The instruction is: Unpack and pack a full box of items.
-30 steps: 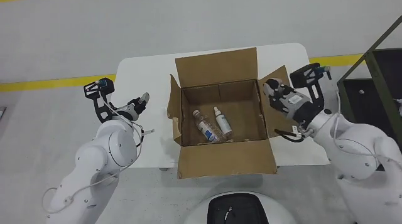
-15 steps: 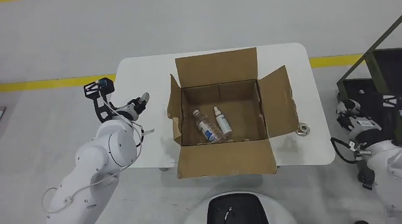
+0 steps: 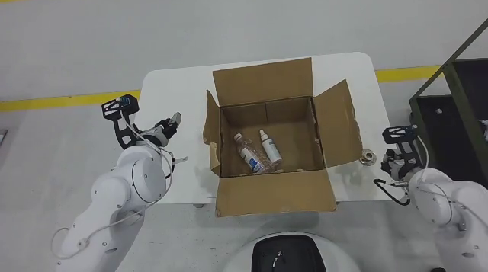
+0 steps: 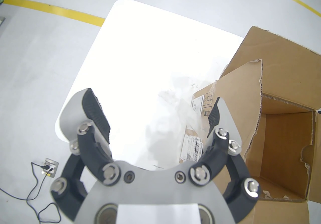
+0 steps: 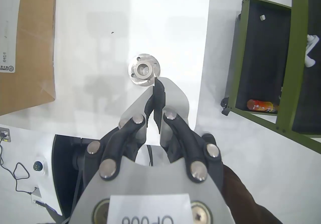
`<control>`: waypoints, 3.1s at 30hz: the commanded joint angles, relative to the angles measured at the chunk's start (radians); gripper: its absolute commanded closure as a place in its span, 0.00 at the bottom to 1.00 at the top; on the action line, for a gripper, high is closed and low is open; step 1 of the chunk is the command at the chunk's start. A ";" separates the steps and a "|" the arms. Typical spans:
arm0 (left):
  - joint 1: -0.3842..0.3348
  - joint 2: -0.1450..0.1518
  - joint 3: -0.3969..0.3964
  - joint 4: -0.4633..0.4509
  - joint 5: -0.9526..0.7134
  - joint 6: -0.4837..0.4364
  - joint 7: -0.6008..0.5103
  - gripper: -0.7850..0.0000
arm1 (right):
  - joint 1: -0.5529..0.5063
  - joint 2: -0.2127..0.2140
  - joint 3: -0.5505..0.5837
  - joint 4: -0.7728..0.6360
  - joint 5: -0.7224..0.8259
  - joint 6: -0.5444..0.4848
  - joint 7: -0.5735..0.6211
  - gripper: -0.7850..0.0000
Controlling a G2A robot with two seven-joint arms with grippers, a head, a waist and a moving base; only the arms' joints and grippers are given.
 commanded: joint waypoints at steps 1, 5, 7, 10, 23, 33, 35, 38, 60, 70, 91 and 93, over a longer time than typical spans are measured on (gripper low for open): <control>0.000 0.000 0.000 0.000 0.000 0.000 0.000 0.00 | 0.000 0.000 0.000 0.000 0.000 0.000 0.000 1.00; 0.000 0.000 0.000 0.000 0.000 0.000 0.000 0.00 | -0.002 0.000 -0.003 0.001 0.001 -0.004 -0.003 1.00; 0.000 0.000 0.000 0.000 0.000 0.000 0.000 0.00 | 0.000 0.000 -0.020 0.007 -0.018 -0.012 -0.026 1.00; 0.000 0.000 0.000 0.000 0.000 0.000 0.000 0.00 | 0.030 0.003 -0.038 0.015 -0.044 -0.035 0.005 0.80; 0.000 0.000 0.000 0.000 0.000 0.000 0.000 0.00 | 0.231 0.014 -0.135 0.173 -0.152 -0.157 0.209 0.62; 0.000 0.000 0.000 0.000 0.000 0.000 0.000 0.00 | 0.281 0.018 -0.143 0.247 -0.117 -0.184 0.228 0.51; 0.000 0.000 0.000 0.000 0.000 0.000 0.000 0.00 | 0.287 0.019 -0.143 0.254 -0.104 -0.192 0.234 0.51; 0.000 0.000 0.000 0.000 0.000 0.000 0.000 0.00 | 0.295 0.021 -0.143 0.266 -0.098 -0.197 0.232 0.49; 0.000 0.000 0.000 0.000 0.000 0.000 0.000 0.00 | 0.349 0.026 -0.196 0.391 -0.093 -0.198 0.209 0.51; 0.000 0.000 0.000 0.000 0.000 0.000 0.000 0.00 | 0.365 0.029 -0.212 0.424 -0.082 -0.196 0.199 0.52; 0.000 0.000 0.000 0.000 0.000 0.000 0.000 0.00 | 0.344 0.040 -0.151 0.352 0.013 -0.145 0.151 1.00; 0.000 0.000 0.000 0.000 0.000 0.000 0.000 0.00 | 0.322 0.042 -0.093 0.287 0.098 -0.120 0.116 1.00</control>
